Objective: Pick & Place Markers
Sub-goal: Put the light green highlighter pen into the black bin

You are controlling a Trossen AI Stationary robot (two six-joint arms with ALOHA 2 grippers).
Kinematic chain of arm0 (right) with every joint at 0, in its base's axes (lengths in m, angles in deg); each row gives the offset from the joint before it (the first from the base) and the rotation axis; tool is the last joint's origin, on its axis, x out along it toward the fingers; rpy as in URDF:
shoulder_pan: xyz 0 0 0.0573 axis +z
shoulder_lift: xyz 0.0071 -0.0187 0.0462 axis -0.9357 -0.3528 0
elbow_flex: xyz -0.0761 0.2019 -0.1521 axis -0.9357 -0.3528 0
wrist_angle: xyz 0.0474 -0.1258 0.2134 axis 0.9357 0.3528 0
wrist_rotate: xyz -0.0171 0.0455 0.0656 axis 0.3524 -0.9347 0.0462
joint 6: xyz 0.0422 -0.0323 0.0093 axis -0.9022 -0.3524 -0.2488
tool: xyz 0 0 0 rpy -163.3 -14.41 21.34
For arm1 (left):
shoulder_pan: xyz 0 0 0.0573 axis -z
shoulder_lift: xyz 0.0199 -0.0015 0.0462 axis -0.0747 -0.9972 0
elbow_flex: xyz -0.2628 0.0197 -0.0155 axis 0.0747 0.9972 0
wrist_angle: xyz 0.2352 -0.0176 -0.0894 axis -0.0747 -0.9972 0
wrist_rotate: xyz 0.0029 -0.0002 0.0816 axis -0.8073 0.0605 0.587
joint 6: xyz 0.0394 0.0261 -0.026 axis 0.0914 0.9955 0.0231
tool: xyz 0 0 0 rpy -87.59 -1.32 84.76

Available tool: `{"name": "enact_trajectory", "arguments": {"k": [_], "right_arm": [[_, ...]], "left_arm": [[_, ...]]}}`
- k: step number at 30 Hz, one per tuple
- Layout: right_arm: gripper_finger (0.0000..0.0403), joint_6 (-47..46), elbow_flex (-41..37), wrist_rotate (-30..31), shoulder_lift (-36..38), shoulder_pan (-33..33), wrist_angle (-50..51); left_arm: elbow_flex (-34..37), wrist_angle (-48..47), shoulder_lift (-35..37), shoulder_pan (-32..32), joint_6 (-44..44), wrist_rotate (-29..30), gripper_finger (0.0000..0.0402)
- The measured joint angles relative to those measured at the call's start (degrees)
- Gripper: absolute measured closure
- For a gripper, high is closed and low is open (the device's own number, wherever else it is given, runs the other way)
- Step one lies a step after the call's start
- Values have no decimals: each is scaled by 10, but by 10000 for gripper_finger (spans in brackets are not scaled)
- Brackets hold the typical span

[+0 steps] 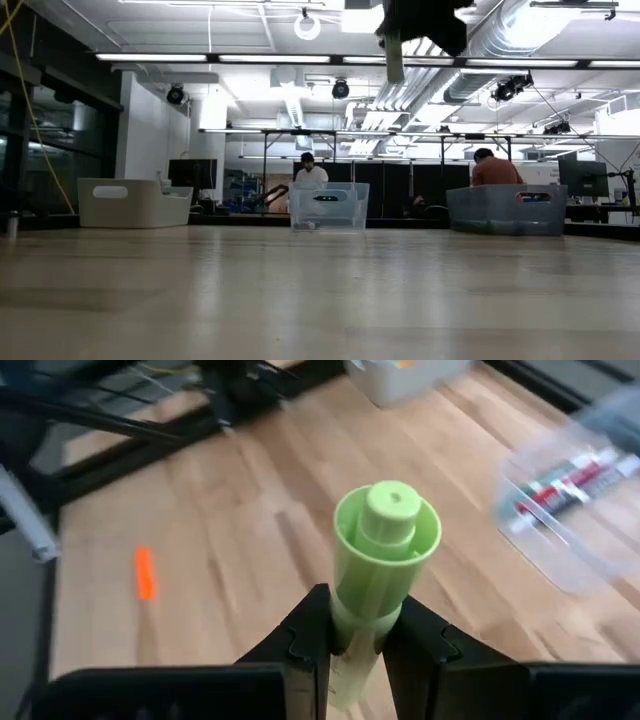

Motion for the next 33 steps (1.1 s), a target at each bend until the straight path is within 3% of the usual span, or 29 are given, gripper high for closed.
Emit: {"name": "enact_trajectory", "arguments": {"k": [17, 33], "right_arm": [[344, -41, 0, -61, 0, -211, 134], [341, -90, 0, -43, 0, -363, 266]], "left_arm": [[1, -114, 8, 0, -32, -7, 153], [0, -199, 39, 0, -31, -6, 153]]}}
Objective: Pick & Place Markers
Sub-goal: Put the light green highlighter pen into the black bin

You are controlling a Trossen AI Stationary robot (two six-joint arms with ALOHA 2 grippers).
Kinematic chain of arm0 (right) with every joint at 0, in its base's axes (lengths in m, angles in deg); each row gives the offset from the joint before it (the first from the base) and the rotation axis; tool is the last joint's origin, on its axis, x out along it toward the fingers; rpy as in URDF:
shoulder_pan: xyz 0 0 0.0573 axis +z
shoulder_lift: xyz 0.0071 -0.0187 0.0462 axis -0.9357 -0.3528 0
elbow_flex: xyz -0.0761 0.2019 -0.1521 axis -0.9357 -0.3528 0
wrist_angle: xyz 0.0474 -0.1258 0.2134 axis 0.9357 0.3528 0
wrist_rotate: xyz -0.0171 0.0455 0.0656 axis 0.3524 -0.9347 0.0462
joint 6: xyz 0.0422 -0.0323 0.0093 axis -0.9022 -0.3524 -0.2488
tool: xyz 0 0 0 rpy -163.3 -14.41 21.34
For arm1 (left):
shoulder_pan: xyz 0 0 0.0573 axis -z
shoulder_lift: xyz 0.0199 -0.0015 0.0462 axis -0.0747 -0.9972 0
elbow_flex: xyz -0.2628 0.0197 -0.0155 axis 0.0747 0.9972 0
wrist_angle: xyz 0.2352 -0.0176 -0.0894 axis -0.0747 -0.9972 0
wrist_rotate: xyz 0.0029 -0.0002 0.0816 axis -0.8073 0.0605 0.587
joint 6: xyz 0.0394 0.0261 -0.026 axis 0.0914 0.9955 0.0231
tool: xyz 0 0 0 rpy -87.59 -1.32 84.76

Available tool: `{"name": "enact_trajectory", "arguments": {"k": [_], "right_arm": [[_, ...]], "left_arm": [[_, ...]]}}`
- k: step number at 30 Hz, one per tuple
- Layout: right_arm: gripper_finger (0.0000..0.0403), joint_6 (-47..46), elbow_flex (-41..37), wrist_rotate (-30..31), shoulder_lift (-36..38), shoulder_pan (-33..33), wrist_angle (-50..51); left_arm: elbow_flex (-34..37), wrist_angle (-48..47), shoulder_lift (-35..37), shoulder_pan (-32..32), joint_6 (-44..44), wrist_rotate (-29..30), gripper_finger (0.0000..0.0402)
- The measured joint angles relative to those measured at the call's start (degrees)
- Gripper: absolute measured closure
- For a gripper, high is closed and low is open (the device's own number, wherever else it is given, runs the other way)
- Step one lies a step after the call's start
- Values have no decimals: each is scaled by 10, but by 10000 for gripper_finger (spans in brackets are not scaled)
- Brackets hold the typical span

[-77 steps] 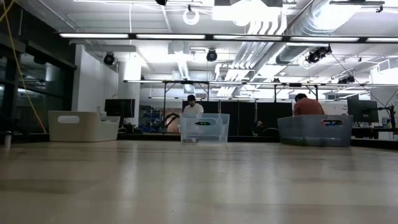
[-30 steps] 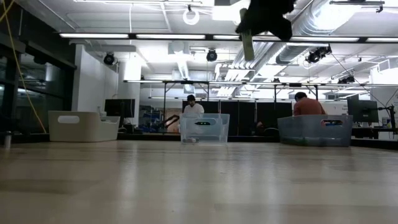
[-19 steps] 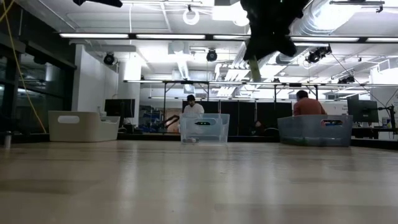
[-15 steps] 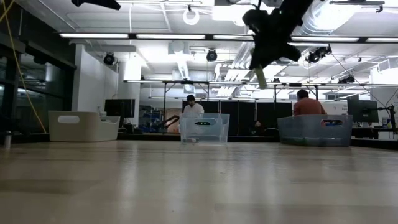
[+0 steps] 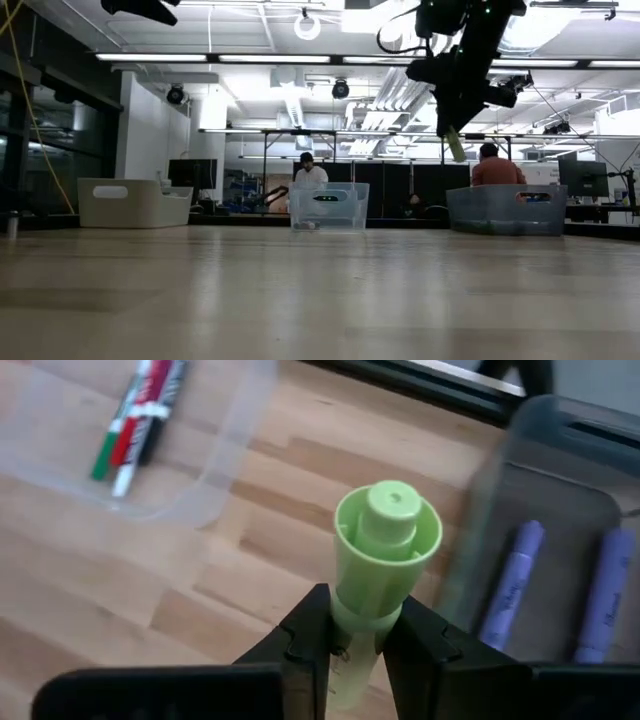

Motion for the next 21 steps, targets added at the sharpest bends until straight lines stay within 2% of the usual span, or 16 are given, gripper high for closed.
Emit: {"name": "enact_trajectory", "arguments": {"k": [6, 14, 21], "right_arm": [[344, -9, 0, 4, 0, -30, 18], [342, -44, 0, 60, 0, -61, 87], [344, -56, 0, 86, 0, -89, 110]], "left_arm": [[0, -46, 32, 0, -1, -15, 153], [0, -75, 69, 0, -1, -26, 153], [0, -89, 78, 0, 0, -40, 153]]}}
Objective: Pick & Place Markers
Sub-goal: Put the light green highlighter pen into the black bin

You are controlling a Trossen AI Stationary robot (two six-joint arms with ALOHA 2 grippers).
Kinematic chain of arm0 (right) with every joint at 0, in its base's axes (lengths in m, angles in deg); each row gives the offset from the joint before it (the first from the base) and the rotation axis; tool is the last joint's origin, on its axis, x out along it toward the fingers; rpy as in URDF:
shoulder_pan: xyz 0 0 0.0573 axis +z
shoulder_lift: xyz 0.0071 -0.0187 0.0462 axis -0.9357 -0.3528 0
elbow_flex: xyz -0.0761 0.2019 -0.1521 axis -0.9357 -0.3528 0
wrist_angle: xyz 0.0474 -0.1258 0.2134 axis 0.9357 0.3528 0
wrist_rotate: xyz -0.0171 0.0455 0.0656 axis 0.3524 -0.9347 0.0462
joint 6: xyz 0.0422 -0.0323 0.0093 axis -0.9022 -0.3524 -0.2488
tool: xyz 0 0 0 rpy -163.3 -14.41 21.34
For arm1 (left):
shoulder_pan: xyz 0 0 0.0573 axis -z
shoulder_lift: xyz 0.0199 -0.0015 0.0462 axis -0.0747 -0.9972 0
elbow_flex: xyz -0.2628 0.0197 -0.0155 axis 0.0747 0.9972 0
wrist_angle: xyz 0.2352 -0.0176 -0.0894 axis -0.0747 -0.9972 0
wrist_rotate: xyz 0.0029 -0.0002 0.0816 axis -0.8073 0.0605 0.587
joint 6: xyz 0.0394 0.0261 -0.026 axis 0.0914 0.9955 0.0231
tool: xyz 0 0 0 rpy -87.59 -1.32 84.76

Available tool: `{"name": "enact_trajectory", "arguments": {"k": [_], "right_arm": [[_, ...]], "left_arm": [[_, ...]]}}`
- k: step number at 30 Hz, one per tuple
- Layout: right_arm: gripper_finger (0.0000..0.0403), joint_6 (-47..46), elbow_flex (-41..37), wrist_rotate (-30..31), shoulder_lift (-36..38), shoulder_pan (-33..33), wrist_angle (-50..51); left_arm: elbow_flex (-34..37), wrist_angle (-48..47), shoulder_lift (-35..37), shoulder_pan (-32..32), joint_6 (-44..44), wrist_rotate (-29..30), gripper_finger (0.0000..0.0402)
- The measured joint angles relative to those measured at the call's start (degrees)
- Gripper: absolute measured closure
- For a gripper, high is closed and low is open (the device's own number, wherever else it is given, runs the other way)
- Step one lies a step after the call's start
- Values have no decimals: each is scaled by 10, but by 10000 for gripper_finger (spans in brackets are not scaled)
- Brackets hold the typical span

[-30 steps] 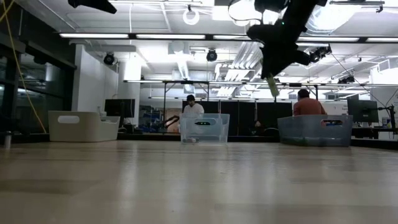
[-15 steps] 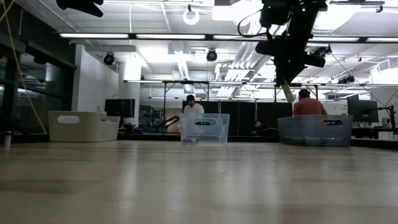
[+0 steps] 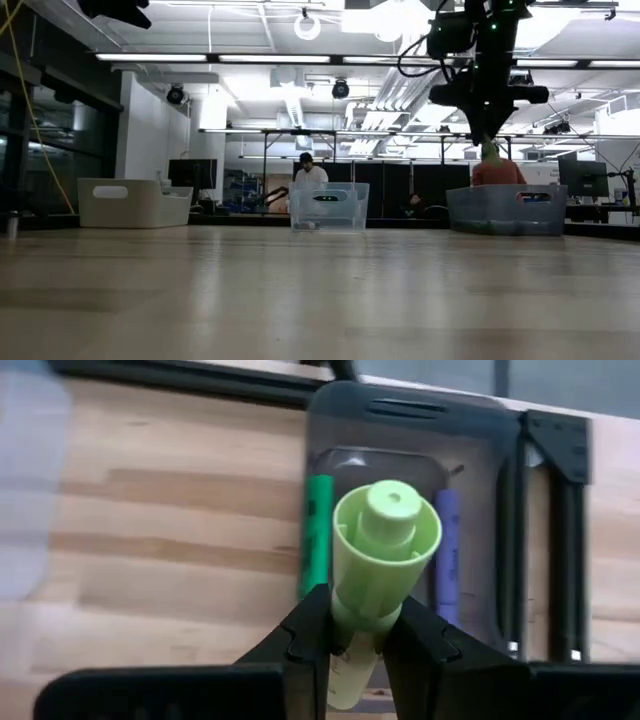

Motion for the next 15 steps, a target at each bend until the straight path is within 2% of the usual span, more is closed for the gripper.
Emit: {"name": "enact_trajectory", "arguments": {"k": [7, 15], "right_arm": [[340, -10, 0, 23, 0, -35, 25], [339, 5, 0, 18, 0, -75, 22]], "left_arm": [[15, -4, 0, 0, -1, -5, 153], [44, 8, -1, 0, -14, -29, 153]]}}
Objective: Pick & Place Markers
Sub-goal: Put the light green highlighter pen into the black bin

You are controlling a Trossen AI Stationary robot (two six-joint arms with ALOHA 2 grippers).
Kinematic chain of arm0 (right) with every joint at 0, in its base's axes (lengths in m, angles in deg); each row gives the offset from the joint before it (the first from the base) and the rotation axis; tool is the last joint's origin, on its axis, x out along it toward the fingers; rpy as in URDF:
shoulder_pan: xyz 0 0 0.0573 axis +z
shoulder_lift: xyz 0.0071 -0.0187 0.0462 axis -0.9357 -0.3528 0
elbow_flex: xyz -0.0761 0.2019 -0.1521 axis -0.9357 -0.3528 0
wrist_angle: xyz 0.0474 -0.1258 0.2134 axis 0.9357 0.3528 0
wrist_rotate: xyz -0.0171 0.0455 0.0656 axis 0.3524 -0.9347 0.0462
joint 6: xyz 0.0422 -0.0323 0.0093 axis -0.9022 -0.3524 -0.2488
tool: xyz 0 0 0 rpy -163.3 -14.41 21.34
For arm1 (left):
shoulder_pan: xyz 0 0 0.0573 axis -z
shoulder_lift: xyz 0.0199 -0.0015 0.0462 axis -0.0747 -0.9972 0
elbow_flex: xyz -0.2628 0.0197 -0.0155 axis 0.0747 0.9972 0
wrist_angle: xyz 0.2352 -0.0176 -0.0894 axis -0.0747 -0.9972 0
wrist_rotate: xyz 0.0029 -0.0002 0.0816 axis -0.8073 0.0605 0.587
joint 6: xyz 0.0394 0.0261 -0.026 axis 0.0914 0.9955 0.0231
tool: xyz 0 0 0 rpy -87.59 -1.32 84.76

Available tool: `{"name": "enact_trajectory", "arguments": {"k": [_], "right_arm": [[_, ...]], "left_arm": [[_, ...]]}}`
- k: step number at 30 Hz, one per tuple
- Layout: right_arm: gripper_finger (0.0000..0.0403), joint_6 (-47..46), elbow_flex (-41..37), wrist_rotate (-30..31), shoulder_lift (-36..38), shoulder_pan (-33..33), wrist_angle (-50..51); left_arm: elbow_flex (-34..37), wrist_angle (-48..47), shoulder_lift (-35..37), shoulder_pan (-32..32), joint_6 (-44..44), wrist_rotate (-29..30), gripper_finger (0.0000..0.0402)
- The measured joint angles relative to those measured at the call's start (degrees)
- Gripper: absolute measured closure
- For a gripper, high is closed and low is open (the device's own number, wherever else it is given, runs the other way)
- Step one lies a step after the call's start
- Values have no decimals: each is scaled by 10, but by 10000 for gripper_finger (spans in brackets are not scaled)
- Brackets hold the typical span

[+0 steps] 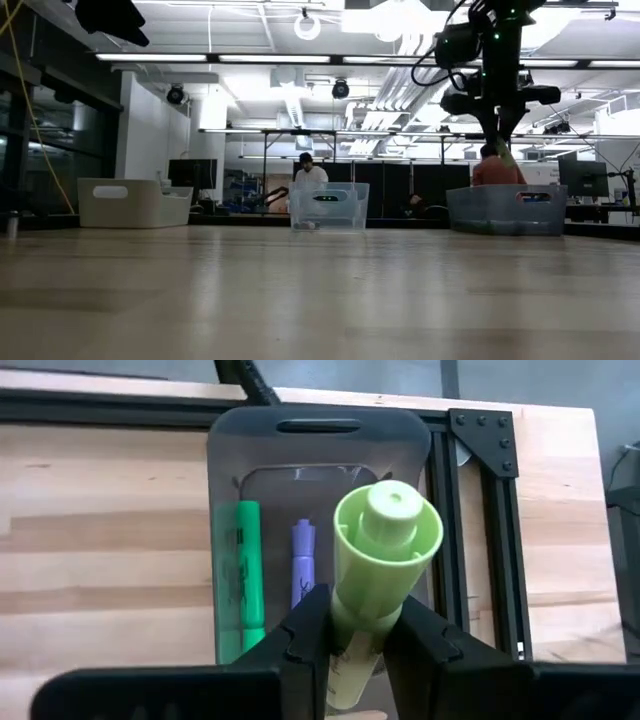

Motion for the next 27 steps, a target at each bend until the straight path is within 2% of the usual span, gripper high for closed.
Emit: {"name": "enact_trajectory", "arguments": {"k": [10, 27], "right_arm": [[338, 43, 0, -16, -56, -38, -24], [338, 90, 0, -107, -173, -66, -46]], "left_arm": [[3, 20, 1, 0, 5, -6, 153], [3, 21, 0, 0, -11, -32, 153]]}}
